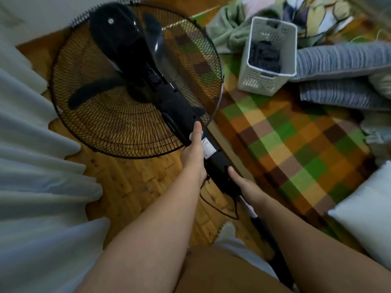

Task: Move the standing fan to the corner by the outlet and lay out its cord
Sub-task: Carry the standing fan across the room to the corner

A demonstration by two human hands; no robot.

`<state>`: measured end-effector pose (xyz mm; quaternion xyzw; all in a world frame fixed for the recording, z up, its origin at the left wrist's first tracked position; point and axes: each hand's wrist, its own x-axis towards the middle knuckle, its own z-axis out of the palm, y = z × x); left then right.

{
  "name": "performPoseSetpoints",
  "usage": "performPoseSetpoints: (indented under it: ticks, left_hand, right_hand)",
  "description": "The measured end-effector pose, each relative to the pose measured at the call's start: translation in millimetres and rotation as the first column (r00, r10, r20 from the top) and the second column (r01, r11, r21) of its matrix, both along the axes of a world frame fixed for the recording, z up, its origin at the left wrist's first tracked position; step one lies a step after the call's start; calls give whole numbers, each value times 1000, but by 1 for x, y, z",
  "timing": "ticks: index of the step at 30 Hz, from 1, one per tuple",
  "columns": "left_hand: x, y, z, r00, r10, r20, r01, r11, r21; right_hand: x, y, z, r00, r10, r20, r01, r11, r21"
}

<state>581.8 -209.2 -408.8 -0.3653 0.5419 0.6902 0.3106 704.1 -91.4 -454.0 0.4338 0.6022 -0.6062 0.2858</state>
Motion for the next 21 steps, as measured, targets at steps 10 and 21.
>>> performPoseSetpoints:
  ticks: [10, 21]
  left_hand:
    - [-77, -64, 12, 1000, 11, -23, -10, 999, 47]
    - [-143, -94, 6, 993, -93, -74, 97, 994, 52]
  right_hand:
    - [-86, -57, 34, 999, 34, 17, -36, 990, 134]
    - [-181, -76, 37, 998, 60, -31, -57, 995, 80]
